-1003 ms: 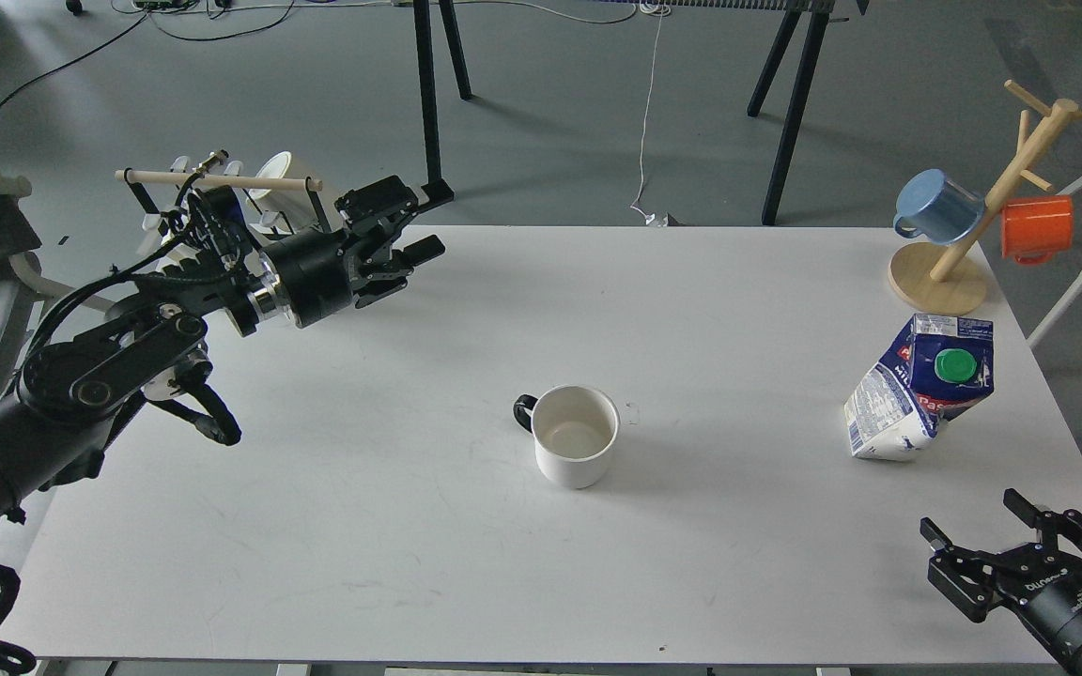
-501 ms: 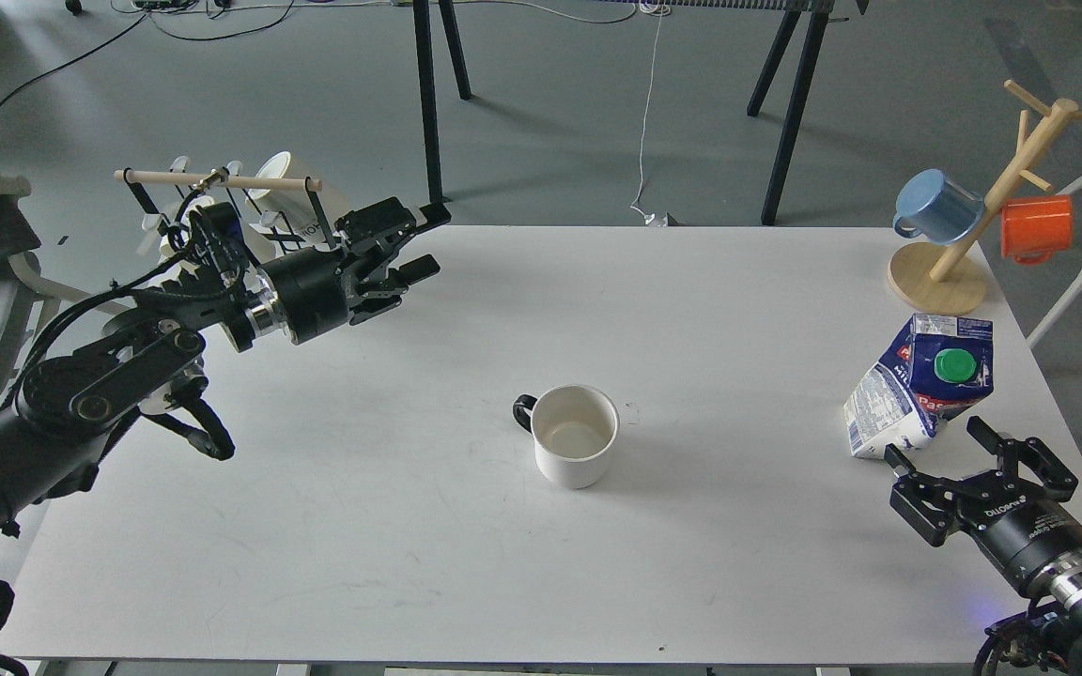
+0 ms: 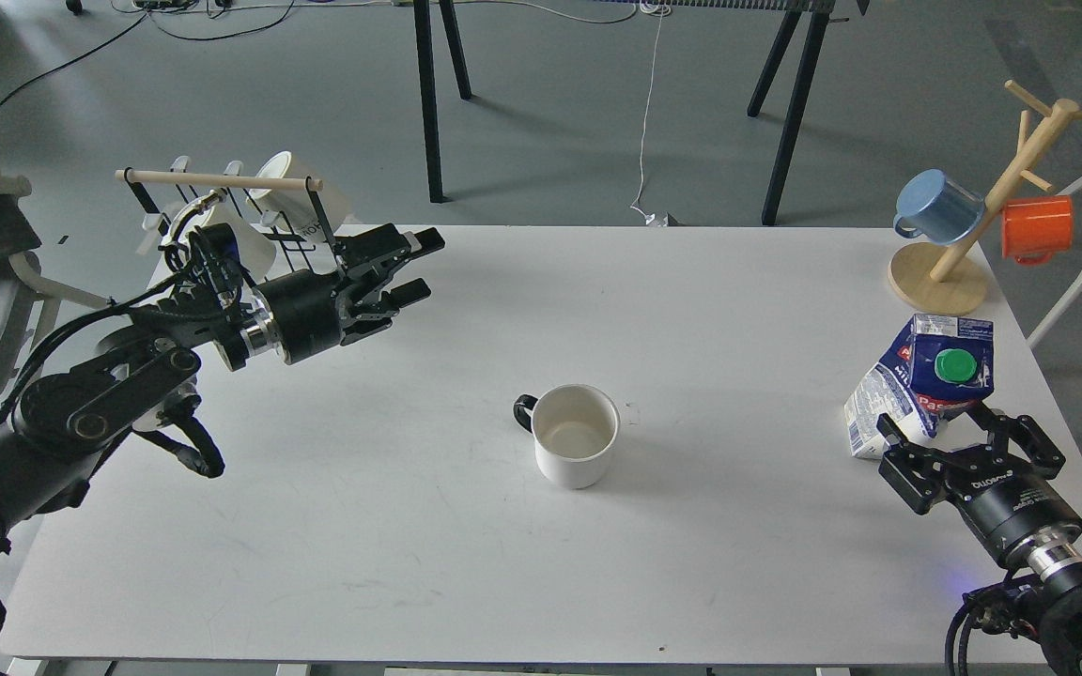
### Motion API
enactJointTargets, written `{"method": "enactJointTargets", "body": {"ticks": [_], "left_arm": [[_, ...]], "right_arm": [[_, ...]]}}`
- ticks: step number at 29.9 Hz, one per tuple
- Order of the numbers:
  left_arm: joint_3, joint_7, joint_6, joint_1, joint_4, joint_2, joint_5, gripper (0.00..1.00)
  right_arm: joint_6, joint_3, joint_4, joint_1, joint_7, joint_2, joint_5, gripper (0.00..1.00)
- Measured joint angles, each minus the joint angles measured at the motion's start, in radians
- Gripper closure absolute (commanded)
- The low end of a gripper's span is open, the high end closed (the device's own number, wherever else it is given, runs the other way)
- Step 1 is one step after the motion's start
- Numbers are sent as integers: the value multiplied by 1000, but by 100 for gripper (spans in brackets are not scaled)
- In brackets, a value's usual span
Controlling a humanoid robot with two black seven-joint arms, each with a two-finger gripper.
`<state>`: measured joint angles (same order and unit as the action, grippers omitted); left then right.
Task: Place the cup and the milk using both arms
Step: 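Reach the right gripper to the milk carton with green cap, then grasp the milk carton with the right gripper and move it toward the mug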
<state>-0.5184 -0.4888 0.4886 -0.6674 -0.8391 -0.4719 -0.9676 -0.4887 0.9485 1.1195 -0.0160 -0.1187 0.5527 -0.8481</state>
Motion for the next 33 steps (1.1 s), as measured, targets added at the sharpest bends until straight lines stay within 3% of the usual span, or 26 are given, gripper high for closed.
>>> {"method": "enactJointTargets", "body": {"ticks": [8,11,15,20,23,33], "left_arm": [[0,0,0,2,4,1,-2,8],[0,0,0,5,8,-1,-2,8],[0,0,0,15,9,-2,-3,7],[0,0,0,21,9,-2,-22,7],[0,0,0,23,11,-1,-35,7],[0,0,0,25,11,1,-42,6]], "right_arm": [[0,57,-31,-5,1,-57,0,2],[0,73,-41,-5,10,-76,0,7],[0,77,-48,-5,18,-88,0,45],[0,78,-49,-3,19,-91,2,63],[0,78,-48,-2,18,-91,6,80],[0,69,-7,-2,16,-92,9,81]]}}
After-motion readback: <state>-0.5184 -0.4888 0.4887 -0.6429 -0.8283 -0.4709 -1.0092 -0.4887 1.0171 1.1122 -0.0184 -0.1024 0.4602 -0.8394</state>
